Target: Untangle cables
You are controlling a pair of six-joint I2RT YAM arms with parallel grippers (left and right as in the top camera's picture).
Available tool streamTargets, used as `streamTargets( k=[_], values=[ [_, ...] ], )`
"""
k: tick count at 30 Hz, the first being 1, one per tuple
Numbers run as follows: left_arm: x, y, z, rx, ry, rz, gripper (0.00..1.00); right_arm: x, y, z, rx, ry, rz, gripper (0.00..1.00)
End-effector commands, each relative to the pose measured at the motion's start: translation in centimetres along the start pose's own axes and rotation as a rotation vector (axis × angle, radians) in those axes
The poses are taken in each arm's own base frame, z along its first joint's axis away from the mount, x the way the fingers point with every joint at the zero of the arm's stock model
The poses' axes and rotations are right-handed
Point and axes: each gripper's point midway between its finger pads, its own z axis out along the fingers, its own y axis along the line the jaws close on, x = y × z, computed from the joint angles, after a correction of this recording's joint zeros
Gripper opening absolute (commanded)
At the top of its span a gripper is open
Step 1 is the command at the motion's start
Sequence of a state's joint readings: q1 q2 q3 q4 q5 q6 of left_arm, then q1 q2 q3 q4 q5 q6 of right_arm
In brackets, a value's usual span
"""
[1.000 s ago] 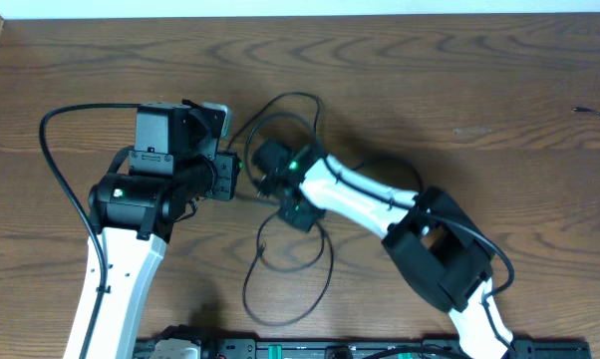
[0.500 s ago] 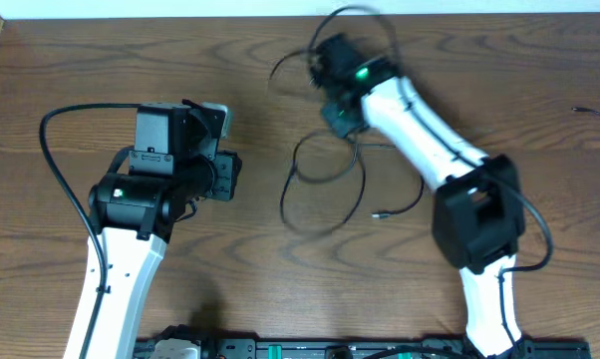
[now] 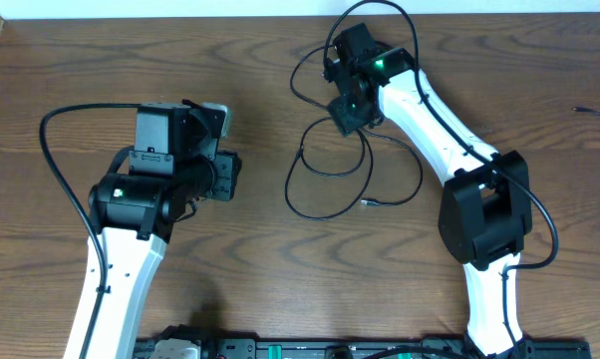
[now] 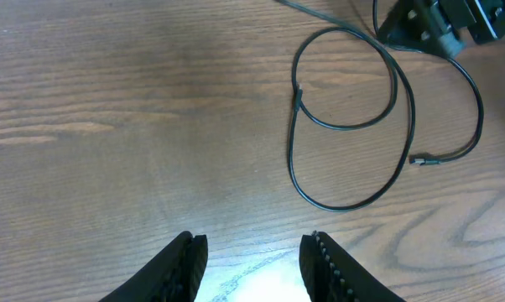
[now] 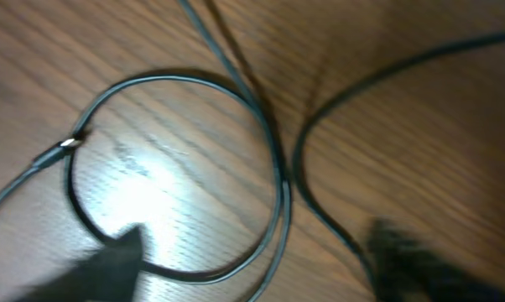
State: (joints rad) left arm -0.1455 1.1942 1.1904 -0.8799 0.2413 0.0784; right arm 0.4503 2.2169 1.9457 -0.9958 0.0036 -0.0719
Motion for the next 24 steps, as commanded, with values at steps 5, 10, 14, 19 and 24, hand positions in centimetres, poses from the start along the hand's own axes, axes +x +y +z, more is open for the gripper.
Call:
streamTargets(
  k=[5, 10, 14, 19, 24],
  values=[
    [-0.6, -0.2, -0.4, 0.01, -0.016, -0.002, 0.42, -0.5, -3.1, -0.2, 0.153, -0.011, -0.13, 0.99],
    [-0.6, -0.2, -0.4, 0.01, -0.016, -0.002, 0.42, -1.1, -3.6, 0.0, 0.162, -0.035, -0.185, 0.97],
    [-0.6, -0.2, -0.4, 0.01, -0.016, -0.002, 0.42, -0.9, -3.7, 1.2, 0.161, -0.048, -0.187, 0.95],
    [-0.6, -0.2, -0.4, 0.01, -0.016, -0.002, 0.42, 0.4, -2.4, 3.5, 0.092, -0.043, -0.228, 0.92],
    [-0.6, -0.2, -0.4, 0.01, -0.016, -0.002, 0.42, 1.0, -1.8, 4.9, 0.077, -0.049, -0.241, 0.89]
  ],
)
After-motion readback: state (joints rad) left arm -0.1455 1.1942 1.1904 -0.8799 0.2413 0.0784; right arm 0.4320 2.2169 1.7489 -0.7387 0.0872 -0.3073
